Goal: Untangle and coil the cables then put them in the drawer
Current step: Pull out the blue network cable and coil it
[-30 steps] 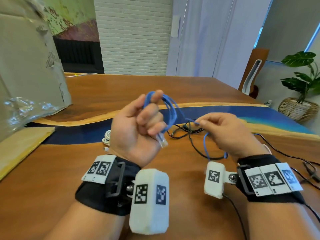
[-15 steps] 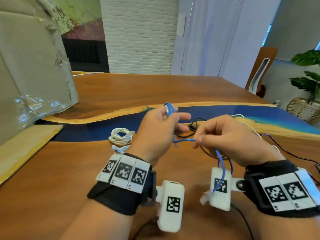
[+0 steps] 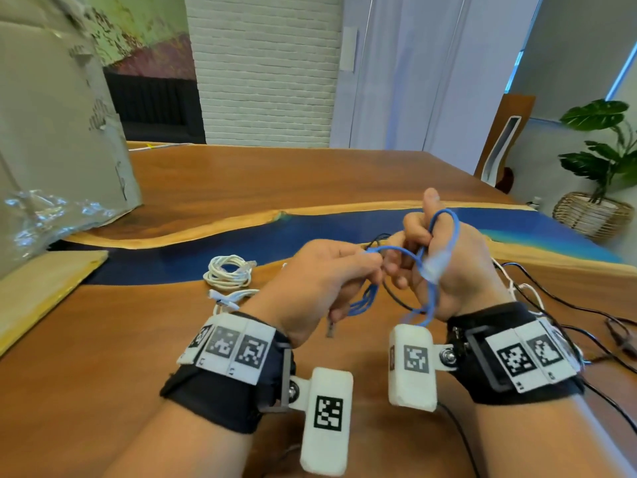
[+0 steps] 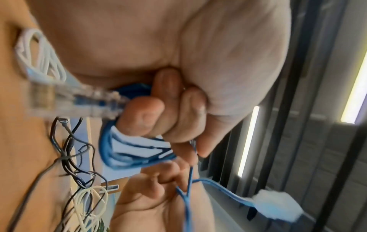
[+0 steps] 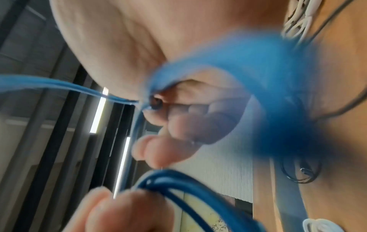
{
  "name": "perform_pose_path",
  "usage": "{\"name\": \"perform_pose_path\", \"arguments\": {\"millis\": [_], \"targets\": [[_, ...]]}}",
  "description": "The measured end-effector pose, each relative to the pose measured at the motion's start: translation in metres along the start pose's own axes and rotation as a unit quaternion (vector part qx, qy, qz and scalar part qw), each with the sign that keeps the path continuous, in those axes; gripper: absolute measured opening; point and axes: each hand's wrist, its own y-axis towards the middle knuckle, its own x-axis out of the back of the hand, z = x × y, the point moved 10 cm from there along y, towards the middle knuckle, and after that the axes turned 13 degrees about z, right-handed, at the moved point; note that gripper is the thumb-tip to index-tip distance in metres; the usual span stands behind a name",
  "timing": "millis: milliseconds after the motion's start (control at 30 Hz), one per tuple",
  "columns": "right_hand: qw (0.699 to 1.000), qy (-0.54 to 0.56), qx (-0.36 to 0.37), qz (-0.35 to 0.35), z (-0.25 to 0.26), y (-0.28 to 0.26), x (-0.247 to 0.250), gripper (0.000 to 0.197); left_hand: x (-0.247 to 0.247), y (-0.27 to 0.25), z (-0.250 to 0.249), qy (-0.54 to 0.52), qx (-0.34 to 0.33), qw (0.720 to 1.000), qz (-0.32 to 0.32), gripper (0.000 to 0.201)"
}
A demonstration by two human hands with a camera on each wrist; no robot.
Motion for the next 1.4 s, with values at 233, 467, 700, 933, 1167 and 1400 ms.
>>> {"name": "perform_pose_path", "arguments": {"millis": [233, 467, 700, 933, 1167, 1400], "targets": [[0.987, 0.155, 0.039, -0.030, 0.002, 0.001, 0.030, 0.038, 0.034, -0.006, 0.007, -0.106, -0.002, 0.984, -0.146, 0.033], [0.988, -0.021, 0.150, 0.001, 0.028, -0.001, 0.018, 0.012, 0.030, -0.005, 0.000, -0.045, -0.010, 0.987, -0.152, 0.030], [0.945, -0.241, 0.204, 0.084, 0.036, -0.007, -0.023, 0.042, 0.021, -0.002, 0.004, 0.023, 0.010, 0.992, -0.126, 0.024], [0.900, -0.402, 0.162, 0.048, 0.030, -0.005, -0.019, 0.021, 0.021, -0.003, 0.009, -0.005, 0.027, 0.993, -0.118, 0.028], [0.977, -0.129, 0.159, 0.058, 0.022, -0.002, -0.016, 0.013, 0.014, -0.004, 0.010, -0.115, 0.031, 0.989, -0.086, 0.033], [0.984, -0.058, 0.159, -0.061, 0.039, -0.006, 0.035, 0.040, 0.042, -0.009, 0.006, -0.192, 0.002, 0.970, -0.148, 0.031]]}}
